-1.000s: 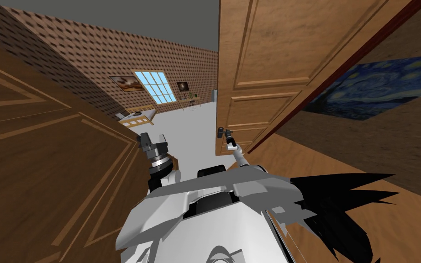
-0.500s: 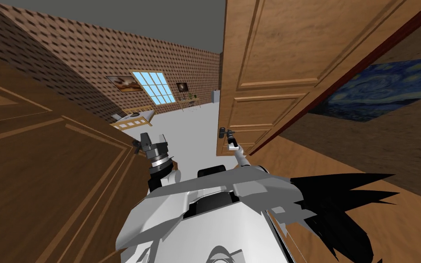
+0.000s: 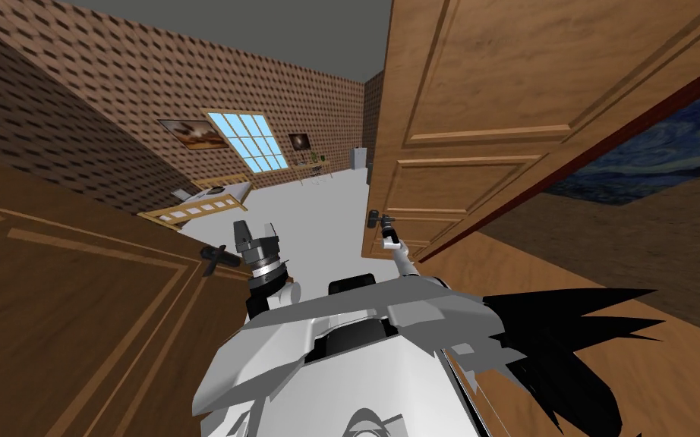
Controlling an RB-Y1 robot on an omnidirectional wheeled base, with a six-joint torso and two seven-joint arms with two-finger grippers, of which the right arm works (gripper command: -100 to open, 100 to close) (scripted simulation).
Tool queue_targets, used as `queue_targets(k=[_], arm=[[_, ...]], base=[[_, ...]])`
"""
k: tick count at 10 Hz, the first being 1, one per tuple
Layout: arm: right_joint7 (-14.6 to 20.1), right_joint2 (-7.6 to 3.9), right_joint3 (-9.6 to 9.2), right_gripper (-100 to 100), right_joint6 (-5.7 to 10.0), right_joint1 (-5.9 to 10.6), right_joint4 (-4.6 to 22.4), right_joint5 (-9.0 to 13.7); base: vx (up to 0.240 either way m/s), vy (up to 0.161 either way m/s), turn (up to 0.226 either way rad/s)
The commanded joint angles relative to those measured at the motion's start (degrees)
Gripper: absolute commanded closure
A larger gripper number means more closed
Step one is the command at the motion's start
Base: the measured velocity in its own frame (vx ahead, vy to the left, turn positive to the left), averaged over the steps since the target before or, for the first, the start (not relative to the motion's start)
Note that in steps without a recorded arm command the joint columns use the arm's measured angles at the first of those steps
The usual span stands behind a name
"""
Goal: Push the door open
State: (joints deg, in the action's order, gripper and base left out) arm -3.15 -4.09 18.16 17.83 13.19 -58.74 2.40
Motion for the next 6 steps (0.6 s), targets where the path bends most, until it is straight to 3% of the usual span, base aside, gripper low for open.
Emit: queue_targets(k=[1,6], arm=[[-0.32,-1.04,1.6,100,0.97,0.59,1.08,0.27],[-1.11,-1.56,5.14,100,0.93,0.25,0.86,0.93]], base=[[0.182,0.079,-0.048],[0.188,0.075,-0.073]])
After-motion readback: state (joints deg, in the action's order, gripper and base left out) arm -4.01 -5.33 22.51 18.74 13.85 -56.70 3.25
